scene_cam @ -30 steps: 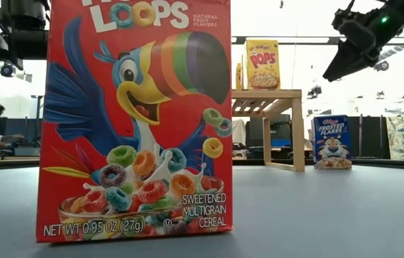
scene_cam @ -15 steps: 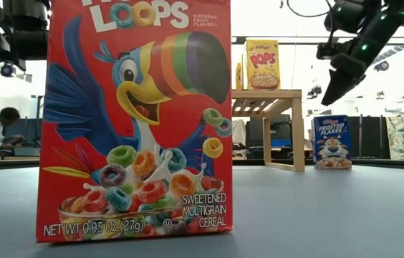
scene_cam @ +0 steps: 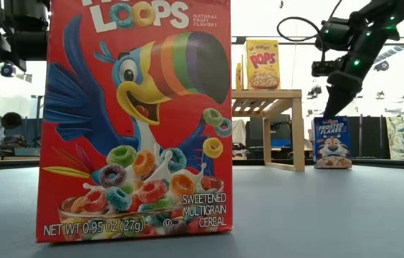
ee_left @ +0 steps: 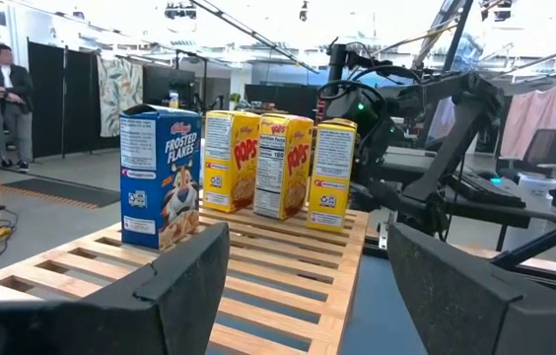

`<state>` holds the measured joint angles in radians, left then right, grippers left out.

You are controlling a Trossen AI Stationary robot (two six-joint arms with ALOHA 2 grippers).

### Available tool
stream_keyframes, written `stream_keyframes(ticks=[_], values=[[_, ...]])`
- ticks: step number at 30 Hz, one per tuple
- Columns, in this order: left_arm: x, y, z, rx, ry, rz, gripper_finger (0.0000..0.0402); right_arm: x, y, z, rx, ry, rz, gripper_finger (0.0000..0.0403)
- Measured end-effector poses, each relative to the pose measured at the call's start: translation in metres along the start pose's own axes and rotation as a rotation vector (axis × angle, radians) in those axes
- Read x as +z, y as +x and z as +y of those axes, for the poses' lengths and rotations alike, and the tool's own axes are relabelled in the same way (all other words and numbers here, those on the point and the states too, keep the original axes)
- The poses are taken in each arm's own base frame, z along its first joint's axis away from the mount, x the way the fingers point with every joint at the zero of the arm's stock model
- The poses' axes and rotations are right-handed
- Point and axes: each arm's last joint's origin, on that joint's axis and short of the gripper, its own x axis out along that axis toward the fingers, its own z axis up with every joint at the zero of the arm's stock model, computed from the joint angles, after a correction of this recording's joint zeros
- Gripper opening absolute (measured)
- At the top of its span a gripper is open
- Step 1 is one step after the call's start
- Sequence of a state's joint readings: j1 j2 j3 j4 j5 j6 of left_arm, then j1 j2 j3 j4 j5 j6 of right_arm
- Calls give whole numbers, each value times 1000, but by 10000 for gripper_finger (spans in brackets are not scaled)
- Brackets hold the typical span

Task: Stack cereal on shelf
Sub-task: Put the top blue cereal box on the shelf aligned with the other blue cereal box

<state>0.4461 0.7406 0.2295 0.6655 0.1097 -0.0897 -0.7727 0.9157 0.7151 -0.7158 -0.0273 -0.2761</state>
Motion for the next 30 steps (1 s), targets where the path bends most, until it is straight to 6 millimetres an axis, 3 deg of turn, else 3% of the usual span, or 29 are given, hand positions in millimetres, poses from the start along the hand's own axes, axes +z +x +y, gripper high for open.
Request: stream_keyframes(ticks=[10, 15, 22, 30], values=[[0, 0, 0, 0, -1, 0, 261, -2, -3, 0, 6, 13, -5, 244], [0, 0, 0, 0, -1, 2, 261, -4, -14, 1, -3, 14, -47, 232], [0, 0, 0, -2, 0, 2, 261, -6, -30, 2, -40, -9, -125, 265], [-1, 0, 0, -5, -2, 8, 261, -3, -11, 0, -14, -31, -36, 326]])
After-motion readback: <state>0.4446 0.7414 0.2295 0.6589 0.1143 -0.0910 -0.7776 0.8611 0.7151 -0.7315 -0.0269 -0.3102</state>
